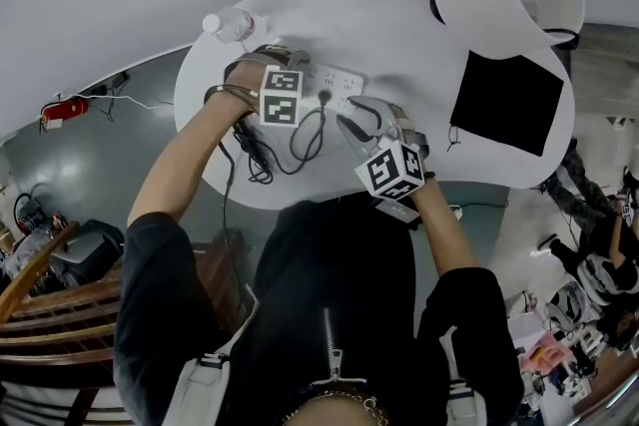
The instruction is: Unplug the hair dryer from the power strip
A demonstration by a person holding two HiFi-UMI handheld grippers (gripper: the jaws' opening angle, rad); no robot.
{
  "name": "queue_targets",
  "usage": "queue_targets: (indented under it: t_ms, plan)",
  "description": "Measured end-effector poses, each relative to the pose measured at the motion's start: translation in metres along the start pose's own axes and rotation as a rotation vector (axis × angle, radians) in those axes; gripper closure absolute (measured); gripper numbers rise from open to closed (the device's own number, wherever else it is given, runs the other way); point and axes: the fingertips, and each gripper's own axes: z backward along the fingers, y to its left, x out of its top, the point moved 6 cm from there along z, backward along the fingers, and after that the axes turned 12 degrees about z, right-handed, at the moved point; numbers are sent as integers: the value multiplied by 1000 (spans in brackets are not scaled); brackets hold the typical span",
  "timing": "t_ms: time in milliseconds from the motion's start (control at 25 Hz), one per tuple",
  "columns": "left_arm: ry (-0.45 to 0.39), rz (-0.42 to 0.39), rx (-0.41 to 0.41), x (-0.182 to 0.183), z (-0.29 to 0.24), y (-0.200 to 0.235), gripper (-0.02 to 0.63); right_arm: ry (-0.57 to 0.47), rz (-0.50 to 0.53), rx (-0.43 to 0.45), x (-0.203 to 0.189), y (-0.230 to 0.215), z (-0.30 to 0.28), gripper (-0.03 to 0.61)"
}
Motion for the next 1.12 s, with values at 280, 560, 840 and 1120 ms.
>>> queue_targets:
  t_ms: [280, 560, 840, 1120]
  plan:
    - [6, 1, 0, 0, 0, -1, 224, 19, 147, 63, -3, 9, -16, 427]
    - [14, 2, 7, 1, 0, 0, 224, 42, 253, 117, -8, 12, -35, 427]
    - [17, 5, 9, 1, -3, -1, 224, 38, 285, 148, -10, 15, -47, 428]
    - [14, -1, 8, 1, -3, 0, 224, 28, 319, 142, -6, 15, -56, 431]
